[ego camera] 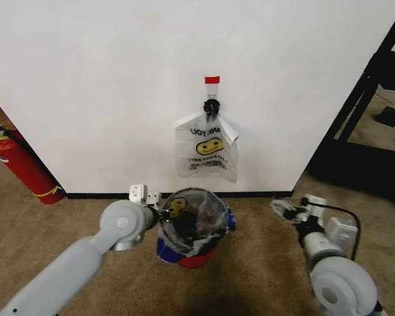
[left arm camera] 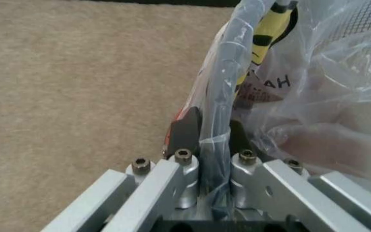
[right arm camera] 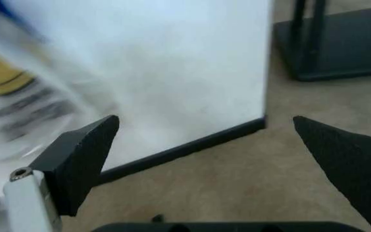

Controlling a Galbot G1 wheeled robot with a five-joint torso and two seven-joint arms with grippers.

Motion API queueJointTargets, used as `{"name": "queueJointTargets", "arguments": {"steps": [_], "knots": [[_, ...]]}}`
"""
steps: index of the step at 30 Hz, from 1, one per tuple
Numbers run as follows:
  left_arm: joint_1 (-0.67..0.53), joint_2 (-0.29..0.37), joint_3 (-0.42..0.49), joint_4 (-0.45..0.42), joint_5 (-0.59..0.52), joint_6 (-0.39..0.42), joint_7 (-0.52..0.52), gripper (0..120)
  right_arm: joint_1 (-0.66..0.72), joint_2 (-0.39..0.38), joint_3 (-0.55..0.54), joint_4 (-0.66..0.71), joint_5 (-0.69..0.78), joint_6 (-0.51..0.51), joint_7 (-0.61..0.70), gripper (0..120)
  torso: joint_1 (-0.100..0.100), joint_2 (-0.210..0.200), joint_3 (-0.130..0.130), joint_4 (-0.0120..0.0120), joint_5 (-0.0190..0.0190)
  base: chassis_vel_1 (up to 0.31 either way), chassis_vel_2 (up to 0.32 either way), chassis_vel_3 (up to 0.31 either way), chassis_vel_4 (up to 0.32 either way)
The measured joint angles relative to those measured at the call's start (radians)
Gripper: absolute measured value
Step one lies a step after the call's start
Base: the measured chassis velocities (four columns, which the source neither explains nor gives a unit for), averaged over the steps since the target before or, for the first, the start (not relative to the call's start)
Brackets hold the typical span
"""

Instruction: Pick up the garbage bag from the wall and place it over the trash bin.

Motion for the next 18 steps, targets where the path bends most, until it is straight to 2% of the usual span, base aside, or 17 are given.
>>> {"name": "queueJointTargets", "arguments": {"steps": [3,10,18], "knots": [[-0.011,-0.023,0.02,0.015,0.023,0.0,0.013,1,-0.032,0.028,0.037,0.0,-0.011,0.012,-0.012,100,0.0,0.0,0.0,0.0001,-0.0001,0.0,0.0,0.0,0.0],[-0.015,-0.069,0.066,0.064,0.096,0.001,0.022,1,-0.074,0.072,0.027,-0.004,-0.066,0.033,-0.03,100,0.0,0.0,0.0,0.0001,-0.0002,0.0,0.0,0.0,0.0],[-0.023,-0.07,0.08,0.075,0.092,0.001,0.021,3,-0.083,0.082,0.008,-0.004,-0.091,0.033,-0.046,100,0.0,0.0,0.0,0.0003,-0.0002,0.0,0.0,0.0,0.0]]}}
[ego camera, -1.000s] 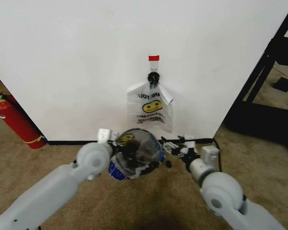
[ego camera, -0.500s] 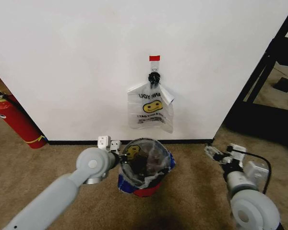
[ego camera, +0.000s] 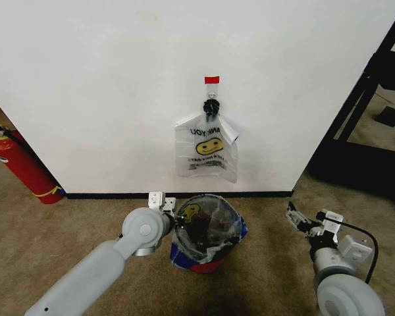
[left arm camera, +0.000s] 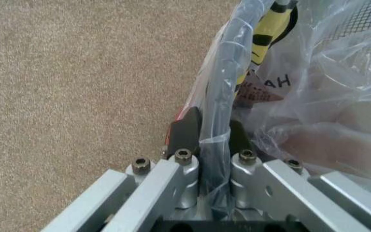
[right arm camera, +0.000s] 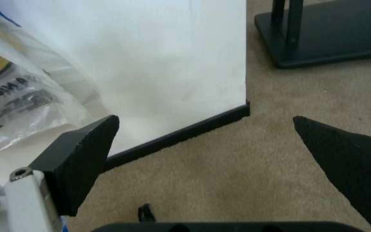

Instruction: Pick up the garbage bag from the wall and place it over the trash bin.

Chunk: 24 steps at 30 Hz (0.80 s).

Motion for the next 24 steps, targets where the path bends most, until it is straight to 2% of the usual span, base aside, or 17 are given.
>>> {"name": "queueJointTargets", "arguments": {"steps": [5,6,8,13,14,15,17,21,22,24], "knots": [[0.006,-0.006,-0.004,0.01,0.001,0.0,0.022,26,0.003,-0.005,-0.001,0.005,0.004,0.0,0.0,100,0.0,0.0,0.0,0.0001,-0.0002,0.0,0.0,0.0,0.0],[0.006,-0.006,-0.004,0.01,0.001,0.0,0.022,26,0.003,-0.005,-0.001,0.005,0.004,0.0,0.0,100,0.0,0.0,0.0,0.0001,-0.0002,0.0,0.0,0.0,0.0],[0.01,-0.001,-0.007,0.008,0.004,0.0,0.03,34,0.002,-0.005,0.0,0.007,0.01,-0.003,-0.001,100,0.0,0.0,0.0,-0.0002,-0.0003,0.0,0.0,0.0,0.0],[0.034,0.041,-0.044,-0.062,0.047,0.001,0.066,53,0.006,0.006,-0.002,0.006,0.012,0.006,-0.01,100,0.0,0.0,0.0,-0.0001,-0.0003,0.0,0.0,0.0,0.0],[0.049,0.056,-0.066,-0.091,0.08,-0.003,0.097,60,0.004,0.009,-0.003,0.002,0.011,0.027,-0.021,100,0.0,0.0,0.0,-0.0002,-0.0002,0.0,0.0,0.0,0.0],[0.049,0.056,-0.066,-0.091,0.08,-0.003,0.097,60,0.004,0.009,-0.003,0.002,0.011,0.027,-0.021,100,0.0,0.0,0.0,-0.0002,-0.0002,0.0,0.0,0.0,0.0],[0.093,0.08,-0.114,-0.137,0.186,-0.059,0.19,67,-0.011,0.019,-0.005,-0.01,-0.008,0.097,-0.071,100,0.0,0.0,0.0,-0.0002,-0.0006,0.0,0.0,0.0,0.0],[0.26,0.127,-0.281,-0.202,0.5,-0.36,0.495,84,-0.098,0.069,-0.041,-0.078,-0.163,0.352,-0.268,100,0.0,0.0,0.0,-0.0003,-0.0002,0.0,0.0,0.0,0.0],[0.26,0.127,-0.281,-0.202,0.5,-0.36,0.495,84,-0.098,0.069,-0.041,-0.078,-0.163,0.352,-0.268,100,0.0,0.0,0.0,-0.0003,-0.0002,0.0,0.0,0.0,0.0],[0.374,0.114,-0.386,-0.209,0.588,-0.455,0.569,91,-0.137,0.094,-0.066,-0.106,-0.225,0.429,-0.332,100,0.0,0.0,0.0,-0.0002,-0.0001,0.0,0.0,0.0,0.0]]}}
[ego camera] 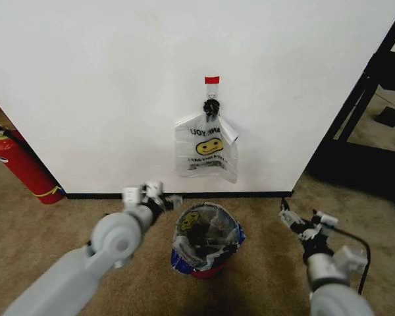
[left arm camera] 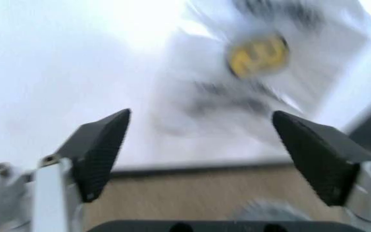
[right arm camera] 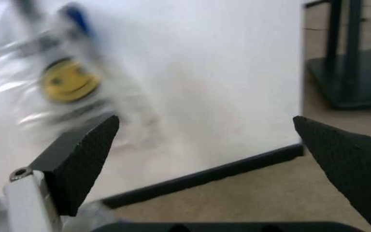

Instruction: Pick up the garbage bag from the wall and place it over the trash bin.

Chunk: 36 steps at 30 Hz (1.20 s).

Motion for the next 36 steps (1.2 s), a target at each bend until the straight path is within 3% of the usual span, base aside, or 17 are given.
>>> {"name": "queueJointTargets", "arguments": {"steps": [2,5,7,9,12,14,20,27,36], "knots": [[0.115,-0.032,-0.077,-0.001,0.078,-0.089,0.056,98,-0.027,0.024,-0.023,-0.022,-0.05,0.054,-0.049,100,0.0,0.0,0.0,0.0007,-0.0007,0.0,0.0,0.0,0.0],[0.259,-0.084,-0.138,0.047,0.337,-0.309,0.163,100,-0.051,0.042,-0.049,-0.035,-0.115,0.129,-0.105,100,0.0,0.0,0.0,0.0002,0.0001,0.0,0.0,0.0,0.0],[0.273,-0.092,-0.145,0.06,0.377,-0.352,0.178,100,-0.053,0.042,-0.051,-0.035,-0.119,0.133,-0.108,100,0.0,0.0,0.0,0.0004,-0.0002,0.0,0.0,0.0,0.0],[0.346,-0.161,-0.193,0.147,0.544,-0.568,0.237,100,-0.06,0.048,-0.062,-0.028,-0.156,0.17,-0.119,100,0.0,0.0,0.0,-0.0002,-0.0004,0.0,0.0,0.0,0.0],[0.46,-0.257,-0.269,0.182,0.626,-0.717,0.279,100,-0.071,0.058,-0.047,-0.024,-0.221,0.21,-0.128,100,0.0,0.0,0.0,0.0004,-0.0006,0.0,0.0,0.0,0.0],[0.545,-0.322,-0.31,0.154,0.649,-0.746,0.283,100,-0.084,0.069,-0.03,-0.024,-0.259,0.236,-0.139,100,0.0,0.0,0.0,0.0005,-0.0003,0.0,0.0,0.0,0.0],[0.653,-0.402,-0.329,0.078,0.692,-0.747,0.275,100,-0.121,0.096,-0.006,-0.008,-0.274,0.273,-0.139,100,0.0,0.0,0.0,0.0003,0.0,0.0,0.0,0.0,0.0],[0.645,-0.393,-0.306,0.04,0.702,-0.737,0.252,100,-0.154,0.107,0.023,0.001,-0.301,0.318,-0.136,100,0.0,0.0,0.0,0.0,0.0,0.0,0.0,0.0,0.0],[0.616,-0.363,-0.257,0.051,0.744,-0.738,0.254,100,-0.152,0.129,-0.017,0.027,-0.354,0.289,-0.142,100,0.0,0.0,0.0,0.0001,-0.0001,0.0,0.0,0.0,0.0]]}}
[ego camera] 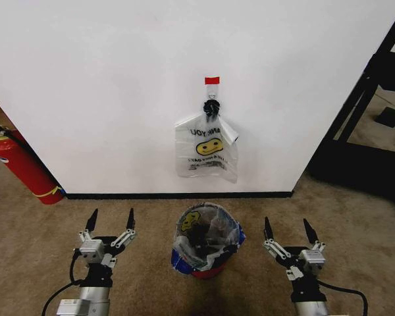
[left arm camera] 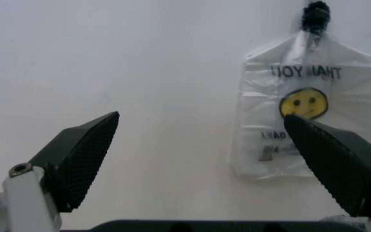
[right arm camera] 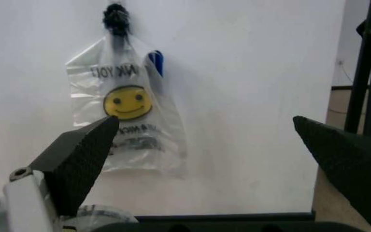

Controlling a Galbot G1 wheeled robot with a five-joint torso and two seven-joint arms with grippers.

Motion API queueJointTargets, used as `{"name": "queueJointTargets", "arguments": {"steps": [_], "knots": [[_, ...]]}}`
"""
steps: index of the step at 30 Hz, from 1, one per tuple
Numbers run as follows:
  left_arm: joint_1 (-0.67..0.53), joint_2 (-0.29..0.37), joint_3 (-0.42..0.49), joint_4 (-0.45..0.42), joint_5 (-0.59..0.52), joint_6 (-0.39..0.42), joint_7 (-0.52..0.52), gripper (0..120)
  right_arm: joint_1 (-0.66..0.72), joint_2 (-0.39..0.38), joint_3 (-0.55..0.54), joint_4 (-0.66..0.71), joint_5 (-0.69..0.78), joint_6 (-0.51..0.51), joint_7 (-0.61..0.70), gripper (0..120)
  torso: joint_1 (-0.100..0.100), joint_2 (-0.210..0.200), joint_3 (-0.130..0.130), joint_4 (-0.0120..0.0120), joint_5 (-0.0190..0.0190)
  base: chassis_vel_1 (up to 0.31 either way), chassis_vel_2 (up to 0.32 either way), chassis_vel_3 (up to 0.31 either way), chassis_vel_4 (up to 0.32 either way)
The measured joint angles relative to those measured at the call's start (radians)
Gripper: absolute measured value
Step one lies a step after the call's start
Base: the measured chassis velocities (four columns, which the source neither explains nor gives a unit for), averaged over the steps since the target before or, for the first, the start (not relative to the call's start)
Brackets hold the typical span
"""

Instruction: Pick up the garbage bag from the wall and place it over the trash bin.

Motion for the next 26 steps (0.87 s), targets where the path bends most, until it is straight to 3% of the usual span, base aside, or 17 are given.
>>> {"name": "queueJointTargets", "arguments": {"steps": [26], "knots": [[-0.006,0.006,0.009,0.0,-0.001,0.018,-0.003,100,0.009,0.006,-0.011,0.002,-0.015,-0.011,0.012,100,0.0,0.0,0.0,0.0,0.0,0.0,0.0,0.0,0.0]]}}
